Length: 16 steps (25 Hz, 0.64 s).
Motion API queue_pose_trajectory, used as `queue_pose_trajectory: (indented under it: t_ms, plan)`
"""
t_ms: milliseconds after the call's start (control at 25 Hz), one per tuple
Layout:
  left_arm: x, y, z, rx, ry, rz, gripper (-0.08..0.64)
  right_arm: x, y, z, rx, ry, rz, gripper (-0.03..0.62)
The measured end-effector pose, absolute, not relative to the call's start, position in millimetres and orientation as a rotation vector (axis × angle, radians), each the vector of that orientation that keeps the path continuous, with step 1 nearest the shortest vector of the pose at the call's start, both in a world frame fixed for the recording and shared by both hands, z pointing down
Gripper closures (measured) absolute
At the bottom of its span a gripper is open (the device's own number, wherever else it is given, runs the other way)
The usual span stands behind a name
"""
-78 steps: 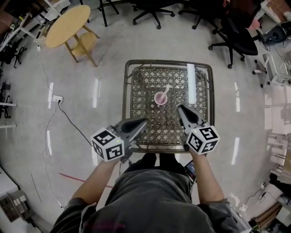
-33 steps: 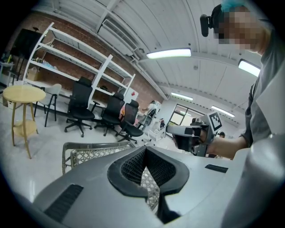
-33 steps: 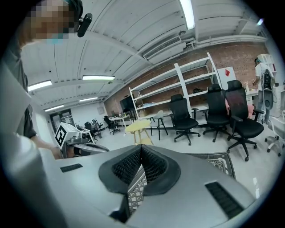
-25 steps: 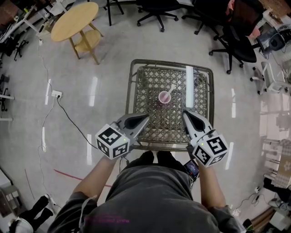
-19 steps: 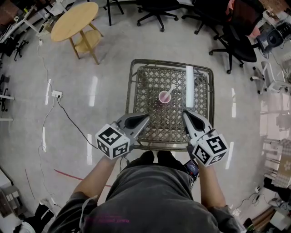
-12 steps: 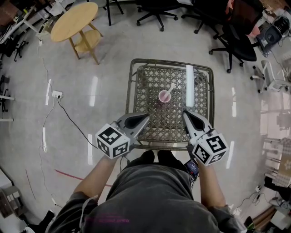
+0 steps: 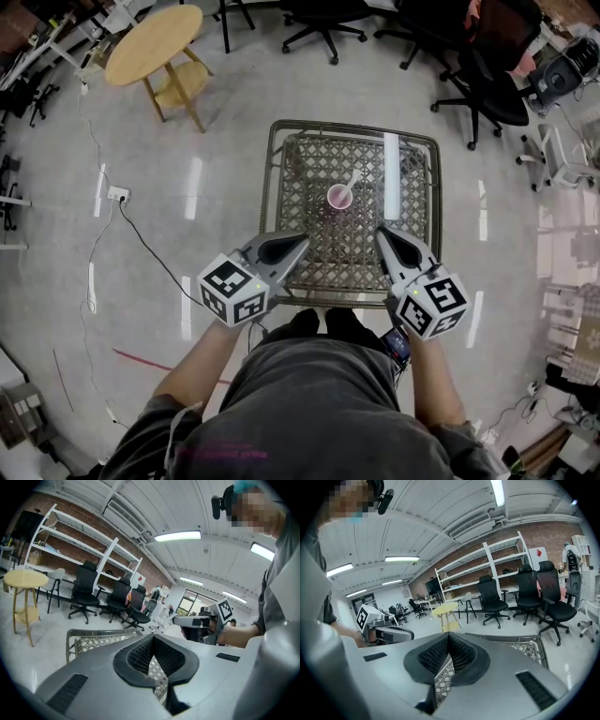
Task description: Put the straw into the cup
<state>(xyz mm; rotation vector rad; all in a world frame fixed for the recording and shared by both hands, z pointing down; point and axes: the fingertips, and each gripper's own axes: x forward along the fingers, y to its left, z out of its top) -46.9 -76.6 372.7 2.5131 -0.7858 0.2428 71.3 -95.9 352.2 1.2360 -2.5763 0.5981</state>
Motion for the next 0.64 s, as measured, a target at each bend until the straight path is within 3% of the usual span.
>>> queue_pose_trajectory:
  t_ms: [640]
  plan:
    - [-51, -66, 367, 2.529, -0.786, 0.218, 0.551, 63, -84, 348, 1.238, -2.583, 0.586, 0.578]
